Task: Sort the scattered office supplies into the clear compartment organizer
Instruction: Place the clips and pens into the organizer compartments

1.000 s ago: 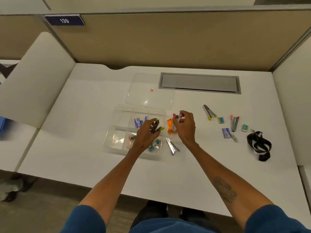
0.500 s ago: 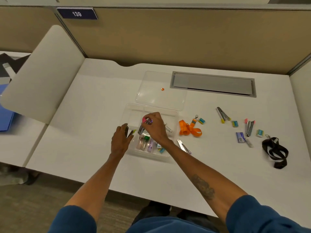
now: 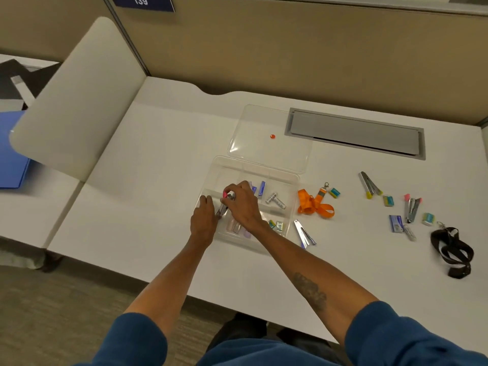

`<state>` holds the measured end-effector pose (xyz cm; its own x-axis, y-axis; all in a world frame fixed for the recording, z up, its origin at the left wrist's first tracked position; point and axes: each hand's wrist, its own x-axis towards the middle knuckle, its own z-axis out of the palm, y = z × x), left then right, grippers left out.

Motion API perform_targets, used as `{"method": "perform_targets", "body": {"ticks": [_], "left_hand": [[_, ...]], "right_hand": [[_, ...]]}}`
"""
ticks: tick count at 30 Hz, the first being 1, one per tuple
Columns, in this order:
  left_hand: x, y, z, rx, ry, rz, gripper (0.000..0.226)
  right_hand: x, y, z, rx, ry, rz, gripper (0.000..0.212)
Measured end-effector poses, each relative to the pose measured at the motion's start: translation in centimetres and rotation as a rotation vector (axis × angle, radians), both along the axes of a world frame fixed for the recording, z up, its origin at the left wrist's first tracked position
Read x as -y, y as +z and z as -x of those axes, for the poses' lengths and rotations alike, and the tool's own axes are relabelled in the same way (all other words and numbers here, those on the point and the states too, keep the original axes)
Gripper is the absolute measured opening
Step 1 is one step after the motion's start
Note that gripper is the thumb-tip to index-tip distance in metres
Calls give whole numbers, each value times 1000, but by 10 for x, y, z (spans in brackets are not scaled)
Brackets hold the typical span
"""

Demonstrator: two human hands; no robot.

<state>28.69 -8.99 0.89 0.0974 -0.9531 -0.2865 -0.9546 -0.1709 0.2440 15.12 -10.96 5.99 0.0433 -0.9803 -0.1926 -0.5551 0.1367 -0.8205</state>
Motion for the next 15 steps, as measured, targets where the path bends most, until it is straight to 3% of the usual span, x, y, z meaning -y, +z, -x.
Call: {"method": "perform_targets", "body": {"ticks": [5,9,12,15], "left_hand": [[-1,1,-4,72,-55,-4,65],[-1,12,-8,137,-96,71,56],[-1,16,-15,41,-56,140,45],[0,15,-22,-107,0,169,30]], "right_hand": [[5,-1,-1,5,55,49,23],[5,-5,-9,-39,262,153,29],[5,-5,-13,-125,433,233,47],[5,-8,-20,-266,560,273,49]]}}
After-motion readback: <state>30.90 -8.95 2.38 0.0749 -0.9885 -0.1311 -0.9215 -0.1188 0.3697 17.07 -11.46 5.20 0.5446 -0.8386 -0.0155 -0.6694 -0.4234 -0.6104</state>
